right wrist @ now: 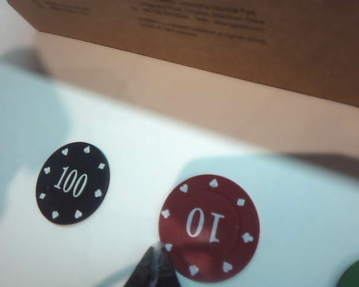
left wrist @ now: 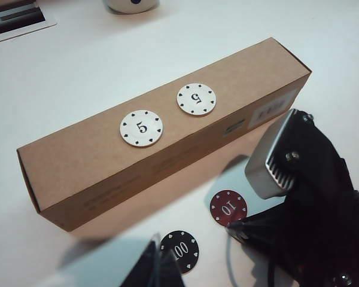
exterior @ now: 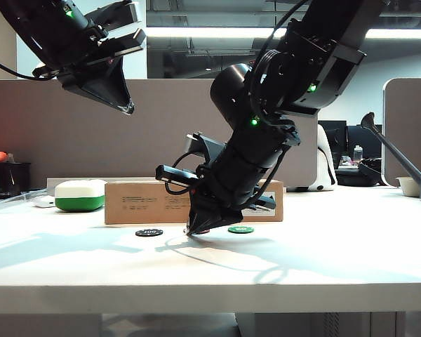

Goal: Push the chip, whose value equals the sum of all the chip values on the rectangular box, forward next to the box.

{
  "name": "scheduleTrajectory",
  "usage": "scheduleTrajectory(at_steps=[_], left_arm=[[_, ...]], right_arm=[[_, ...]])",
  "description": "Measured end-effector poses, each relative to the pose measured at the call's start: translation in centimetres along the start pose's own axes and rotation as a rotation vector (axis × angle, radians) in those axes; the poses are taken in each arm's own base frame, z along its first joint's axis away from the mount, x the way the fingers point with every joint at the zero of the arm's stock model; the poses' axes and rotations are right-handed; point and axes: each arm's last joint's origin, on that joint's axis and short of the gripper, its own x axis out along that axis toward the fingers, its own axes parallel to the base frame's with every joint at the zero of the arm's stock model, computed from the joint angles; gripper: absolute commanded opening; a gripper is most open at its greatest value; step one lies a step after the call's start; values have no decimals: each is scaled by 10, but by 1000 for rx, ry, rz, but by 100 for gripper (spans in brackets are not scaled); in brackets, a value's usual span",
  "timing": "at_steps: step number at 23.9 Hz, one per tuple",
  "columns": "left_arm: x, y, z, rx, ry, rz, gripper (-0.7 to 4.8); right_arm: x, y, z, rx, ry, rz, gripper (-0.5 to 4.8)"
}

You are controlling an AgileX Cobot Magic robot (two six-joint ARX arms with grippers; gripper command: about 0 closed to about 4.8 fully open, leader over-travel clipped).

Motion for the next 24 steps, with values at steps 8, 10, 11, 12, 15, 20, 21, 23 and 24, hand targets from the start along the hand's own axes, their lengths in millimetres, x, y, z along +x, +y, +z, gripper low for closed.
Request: scheduleTrajectory(at_steps=[8,10,11,12,15,20,21,23,24], left_arm=[[0,0,0,0,0,0,-5],[0,0,0,0,0,0,-5],[0,0,0,0,0,0,-5],[0,0,0,0,0,0,-5],[0,0,0,0,0,0,-5],[0,0,0,0,0,0,-5],[0,0,0,0,0,0,-5],[0,0,0,0,0,0,-5],[0,0,0,0,0,0,-5]], right_arm=[[-3,0,0,1,15,-26,-1],[-3,0,0,-1,-2,-56,-1],[-3,0,0,-1,-10,-71,-1],[-3,-1,1,-2,-18,-90,-1],[-1,-5,2,2,-50,-134,-1],[7,-6,2,1,-94,-112,-1],[8,-6,2,1,-95,-110,-1],[11,-7,3,1,-112,-103,-1],[11,-7,3,1,-117,-102,-1]])
